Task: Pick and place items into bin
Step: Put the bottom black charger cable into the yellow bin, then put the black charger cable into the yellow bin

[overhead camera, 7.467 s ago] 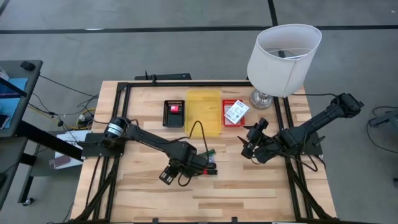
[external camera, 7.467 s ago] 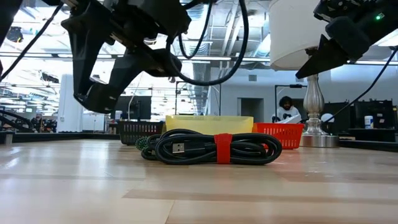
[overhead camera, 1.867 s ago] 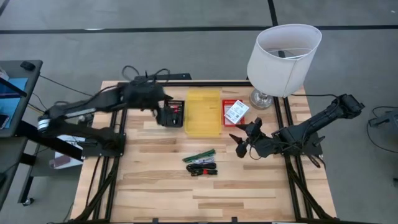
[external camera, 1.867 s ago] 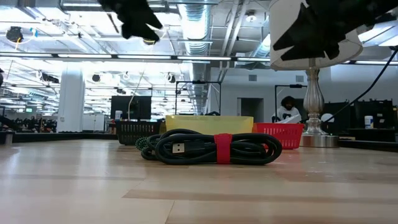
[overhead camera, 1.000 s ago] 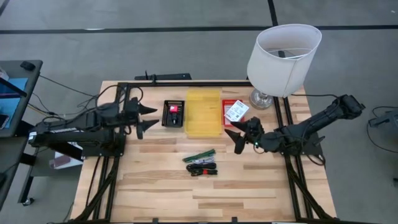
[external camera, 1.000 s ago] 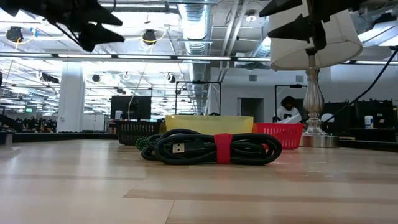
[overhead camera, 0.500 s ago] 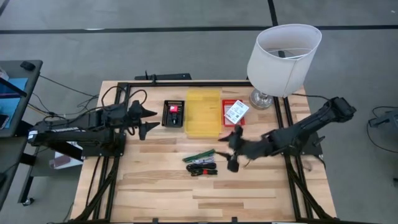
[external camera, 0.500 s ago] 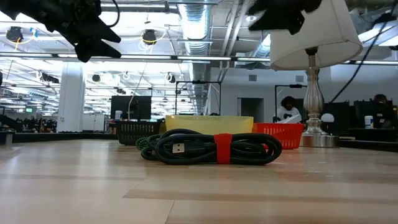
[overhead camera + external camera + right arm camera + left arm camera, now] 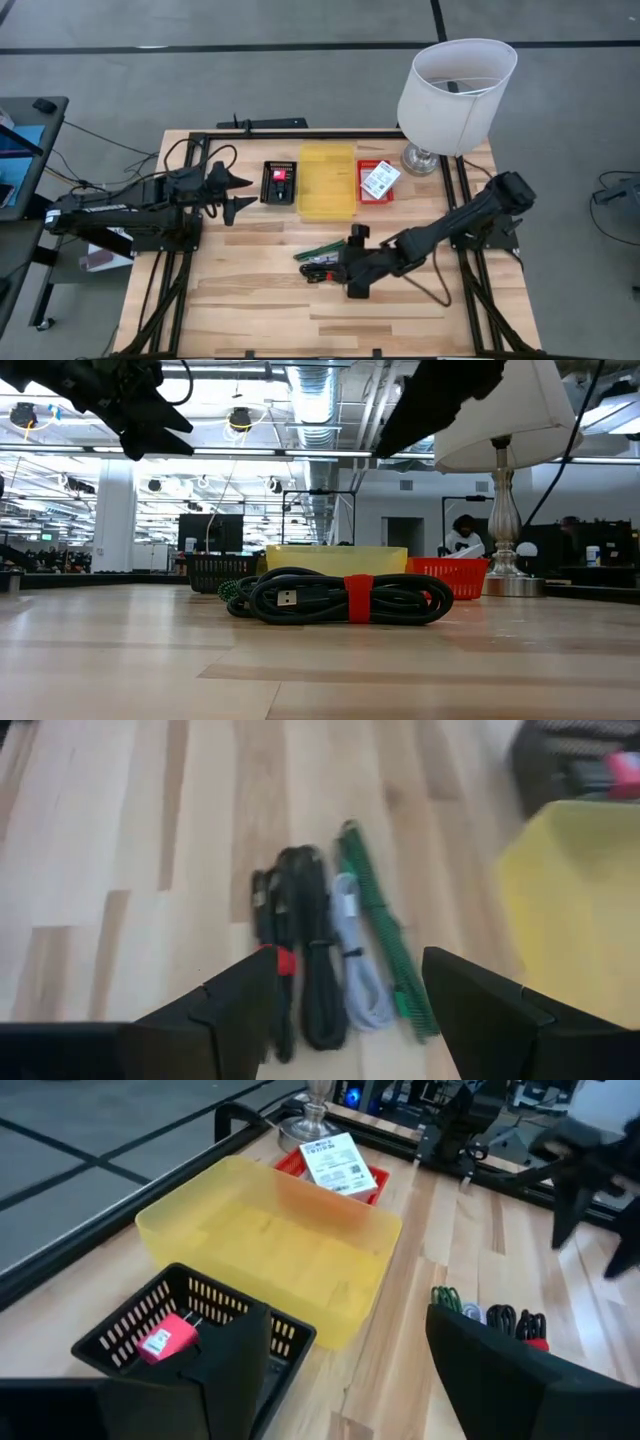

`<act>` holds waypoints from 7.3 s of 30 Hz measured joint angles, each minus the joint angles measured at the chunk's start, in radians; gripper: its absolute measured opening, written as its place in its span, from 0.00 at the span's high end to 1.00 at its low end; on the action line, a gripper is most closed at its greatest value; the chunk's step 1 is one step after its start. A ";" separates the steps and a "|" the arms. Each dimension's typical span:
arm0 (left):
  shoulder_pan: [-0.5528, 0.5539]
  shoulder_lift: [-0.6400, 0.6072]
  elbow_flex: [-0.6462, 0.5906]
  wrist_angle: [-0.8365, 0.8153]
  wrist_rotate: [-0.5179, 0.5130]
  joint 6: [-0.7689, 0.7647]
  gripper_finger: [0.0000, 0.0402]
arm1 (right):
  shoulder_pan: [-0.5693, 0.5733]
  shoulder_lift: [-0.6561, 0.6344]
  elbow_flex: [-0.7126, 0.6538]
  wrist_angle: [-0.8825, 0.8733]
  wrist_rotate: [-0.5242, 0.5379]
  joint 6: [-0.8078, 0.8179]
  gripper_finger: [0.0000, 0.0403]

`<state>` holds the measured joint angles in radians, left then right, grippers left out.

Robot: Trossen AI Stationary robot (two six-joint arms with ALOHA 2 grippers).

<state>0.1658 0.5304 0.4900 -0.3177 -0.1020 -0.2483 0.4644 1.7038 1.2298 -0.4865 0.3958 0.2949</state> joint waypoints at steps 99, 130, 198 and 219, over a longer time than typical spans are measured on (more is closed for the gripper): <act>0.000 0.006 0.000 -0.097 0.012 -0.228 0.36 | -0.312 0.441 0.682 -0.591 0.153 -0.330 0.82; 0.000 0.006 0.000 -0.116 0.012 -0.228 0.36 | -0.537 0.441 0.682 -0.627 0.077 -0.320 0.70; 0.000 0.006 0.001 -0.174 0.012 -0.254 0.36 | -0.074 0.444 0.680 -0.575 -0.062 0.004 0.67; 0.000 0.006 0.001 -0.170 0.008 -0.254 0.36 | -0.041 0.446 0.512 -0.448 -0.104 0.110 0.67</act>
<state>0.1658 0.5369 0.4906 -0.4881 -0.0944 -0.5018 0.4232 2.1502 1.7418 -0.9347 0.2922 0.4045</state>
